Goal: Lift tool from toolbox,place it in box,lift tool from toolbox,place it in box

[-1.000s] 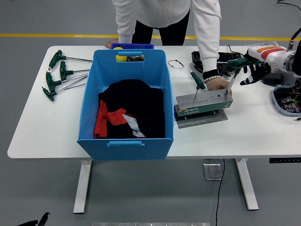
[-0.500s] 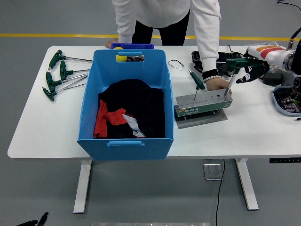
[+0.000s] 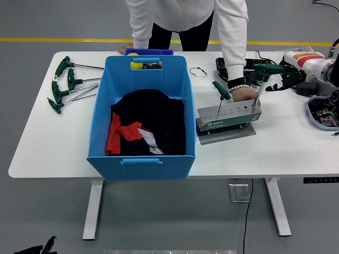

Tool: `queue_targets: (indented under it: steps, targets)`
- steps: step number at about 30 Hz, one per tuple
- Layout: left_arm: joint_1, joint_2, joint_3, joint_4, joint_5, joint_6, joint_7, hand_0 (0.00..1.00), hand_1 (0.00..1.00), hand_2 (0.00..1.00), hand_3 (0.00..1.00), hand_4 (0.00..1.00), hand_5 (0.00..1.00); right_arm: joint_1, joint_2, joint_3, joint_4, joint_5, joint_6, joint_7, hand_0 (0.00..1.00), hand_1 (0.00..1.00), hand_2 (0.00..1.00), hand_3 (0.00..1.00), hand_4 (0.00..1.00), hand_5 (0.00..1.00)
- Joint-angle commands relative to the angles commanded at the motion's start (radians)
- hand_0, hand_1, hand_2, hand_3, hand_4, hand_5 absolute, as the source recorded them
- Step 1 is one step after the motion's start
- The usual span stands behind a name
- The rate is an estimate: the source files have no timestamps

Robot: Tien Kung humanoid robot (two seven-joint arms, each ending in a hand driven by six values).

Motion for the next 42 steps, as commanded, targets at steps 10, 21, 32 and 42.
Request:
queue_targets:
  steps: [10, 21, 32, 42]
  targets:
    - [-0.006, 0.001, 0.009, -0.001, -0.014, 0.0, -0.007, 0.807, 0.786, 0.812, 0.831, 0.669, 0.998, -0.006, 0.016, 0.005, -0.006, 0.019, 0.001, -0.014, 0.119, 0.087, 0.124, 0.142, 0.998, 0.655]
    - [-0.009, 0.002, 0.009, -0.001, -0.012, -0.001, -0.008, 0.806, 0.786, 0.811, 0.831, 0.67, 0.998, -0.015, 0.041, 0.002, -0.019, 0.058, -0.052, -0.047, 0.111, 0.077, 0.116, 0.131, 0.998, 0.674]
    - [-0.01, 0.003, 0.011, 0.0, -0.01, -0.002, -0.01, 0.806, 0.786, 0.811, 0.83, 0.669, 0.998, -0.01, 0.061, -0.014, -0.013, 0.054, -0.052, -0.051, 0.149, 0.103, 0.145, 0.156, 0.998, 0.681]
    - [-0.015, 0.004, 0.011, 0.0, -0.009, -0.002, -0.011, 0.806, 0.786, 0.811, 0.83, 0.669, 0.998, 0.001, 0.077, -0.024, -0.013, 0.061, -0.058, -0.056, 0.166, 0.109, 0.151, 0.164, 0.998, 0.684]
